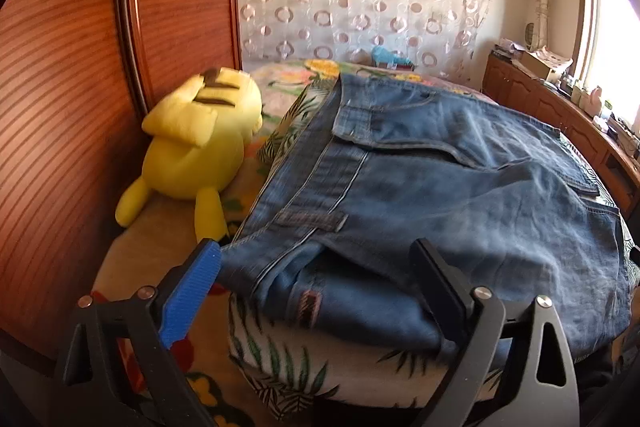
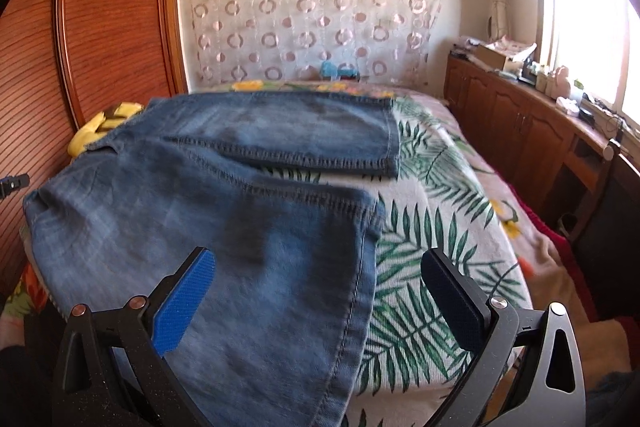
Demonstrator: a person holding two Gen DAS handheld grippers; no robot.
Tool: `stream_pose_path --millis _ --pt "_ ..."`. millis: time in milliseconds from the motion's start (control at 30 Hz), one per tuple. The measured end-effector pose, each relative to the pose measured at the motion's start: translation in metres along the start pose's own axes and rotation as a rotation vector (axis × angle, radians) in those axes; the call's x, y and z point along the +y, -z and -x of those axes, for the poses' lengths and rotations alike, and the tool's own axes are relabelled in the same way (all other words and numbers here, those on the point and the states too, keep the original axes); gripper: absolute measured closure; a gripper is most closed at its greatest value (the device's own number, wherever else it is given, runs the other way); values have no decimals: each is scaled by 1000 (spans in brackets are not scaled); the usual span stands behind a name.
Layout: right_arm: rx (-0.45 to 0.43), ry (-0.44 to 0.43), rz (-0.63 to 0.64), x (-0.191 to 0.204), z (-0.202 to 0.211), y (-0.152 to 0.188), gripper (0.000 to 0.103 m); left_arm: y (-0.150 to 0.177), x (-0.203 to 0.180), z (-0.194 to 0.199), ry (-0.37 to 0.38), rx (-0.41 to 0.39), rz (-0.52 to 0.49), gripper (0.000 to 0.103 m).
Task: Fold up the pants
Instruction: 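Lower the left gripper onto the jeans waistband while the right gripper lowers onto a leg hem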
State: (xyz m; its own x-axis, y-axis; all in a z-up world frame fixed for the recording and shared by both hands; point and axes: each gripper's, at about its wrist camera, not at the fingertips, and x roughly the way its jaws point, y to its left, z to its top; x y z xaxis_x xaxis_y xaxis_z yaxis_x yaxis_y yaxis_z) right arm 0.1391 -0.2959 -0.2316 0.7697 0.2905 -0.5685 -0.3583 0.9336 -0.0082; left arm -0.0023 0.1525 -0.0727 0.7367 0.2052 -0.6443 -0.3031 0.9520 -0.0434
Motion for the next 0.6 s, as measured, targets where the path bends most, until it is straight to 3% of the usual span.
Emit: stream_pose_path --millis 333,600 --pt "84 -28 11 -2 6 10 8 22 20 -22 17 87 47 38" --pt "114 -31 18 -2 6 12 12 26 25 -29 30 98 81 41"
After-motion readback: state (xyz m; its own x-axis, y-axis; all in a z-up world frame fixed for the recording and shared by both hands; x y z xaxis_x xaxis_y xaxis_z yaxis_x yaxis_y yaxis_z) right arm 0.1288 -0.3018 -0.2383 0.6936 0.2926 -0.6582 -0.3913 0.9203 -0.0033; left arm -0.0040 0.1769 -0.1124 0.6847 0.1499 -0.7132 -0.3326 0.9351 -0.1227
